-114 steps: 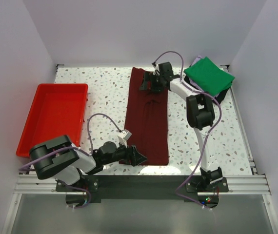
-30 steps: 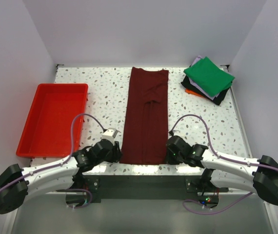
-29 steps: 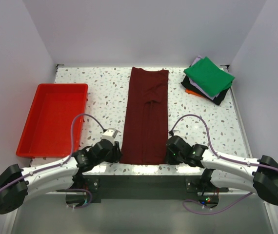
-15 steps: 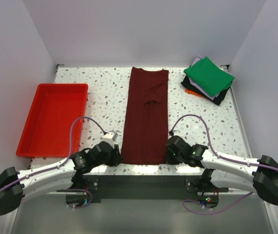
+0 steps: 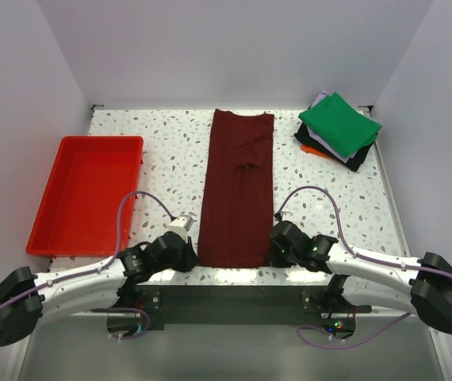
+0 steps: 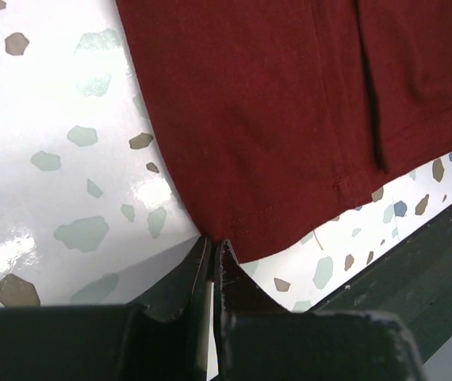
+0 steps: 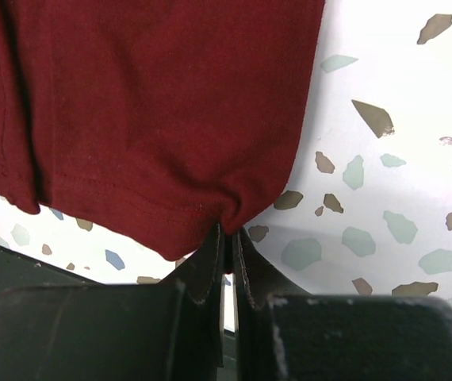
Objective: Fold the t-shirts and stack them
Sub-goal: Fold the tshirt
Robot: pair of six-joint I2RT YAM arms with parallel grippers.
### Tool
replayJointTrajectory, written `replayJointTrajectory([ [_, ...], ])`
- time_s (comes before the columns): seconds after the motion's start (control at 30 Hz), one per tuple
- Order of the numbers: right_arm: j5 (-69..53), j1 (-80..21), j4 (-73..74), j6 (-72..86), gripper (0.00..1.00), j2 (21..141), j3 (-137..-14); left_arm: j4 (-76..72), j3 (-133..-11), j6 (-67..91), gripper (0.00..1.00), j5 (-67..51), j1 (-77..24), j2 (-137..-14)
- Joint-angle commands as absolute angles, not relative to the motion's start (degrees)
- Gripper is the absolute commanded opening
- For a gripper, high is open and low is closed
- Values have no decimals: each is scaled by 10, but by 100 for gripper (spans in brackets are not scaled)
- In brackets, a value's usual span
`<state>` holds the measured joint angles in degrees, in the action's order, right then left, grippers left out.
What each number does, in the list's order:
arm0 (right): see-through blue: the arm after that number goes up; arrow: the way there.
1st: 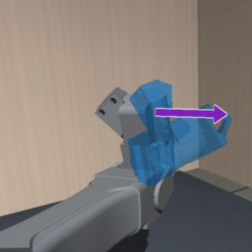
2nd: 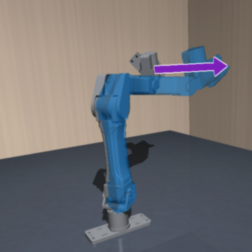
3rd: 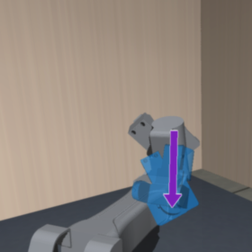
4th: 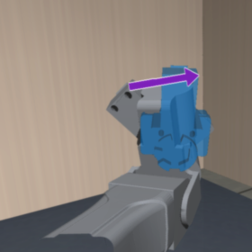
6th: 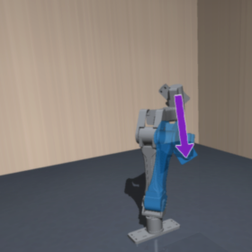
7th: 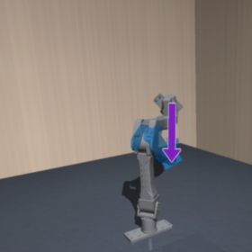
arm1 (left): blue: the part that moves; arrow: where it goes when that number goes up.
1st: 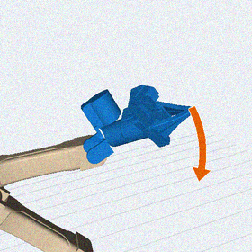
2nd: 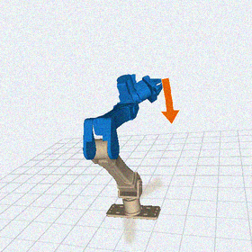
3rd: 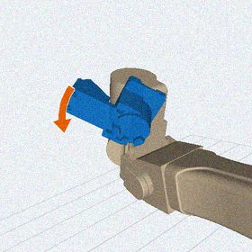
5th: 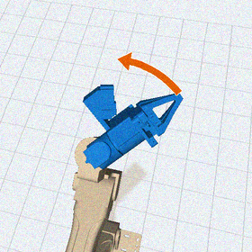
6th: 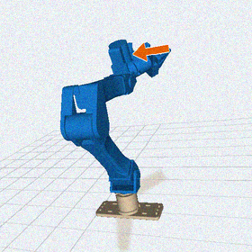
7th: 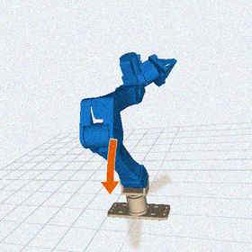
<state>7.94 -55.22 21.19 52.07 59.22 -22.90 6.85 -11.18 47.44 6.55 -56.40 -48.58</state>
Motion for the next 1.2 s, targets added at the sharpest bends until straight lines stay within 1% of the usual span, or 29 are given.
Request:
replayJointTrajectory([
  [0.0, 93, -555, 219, 526, 0, 581, -221, 42, -93, 481, 0, 63, -568, -495],
  [0.3, 117, -555, 260, 521, 0, 528, -247, -39, -105, 468, 0, 112, -568, -476],
  [0.47, 143, -555, 255, 506, 0, 526, -268, -98, -138, 443, 0, 125, -568, -514],
  [0.63, 190, -555, 248, 483, 0, 550, -304, -125, -178, 408, 0, 156, -563, -552],
  [0.7, 205, -553, 237, 469, 0, 564, -314, -139, -182, 398, 0, 149, -545, -562],
  [0.83, 230, -533, 205, 430, 0, 590, -341, -192, -191, 372, 0, 98, -506, -591],
  [1.03, 207, -475, 150, 366, 0, 652, -385, -259, -208, 338, 0, 57, -454, -649],
  [1.17, 196, -430, 107, 333, 0, 705, -424, -308, -234, 321, 0, 38, -433, -713],
])
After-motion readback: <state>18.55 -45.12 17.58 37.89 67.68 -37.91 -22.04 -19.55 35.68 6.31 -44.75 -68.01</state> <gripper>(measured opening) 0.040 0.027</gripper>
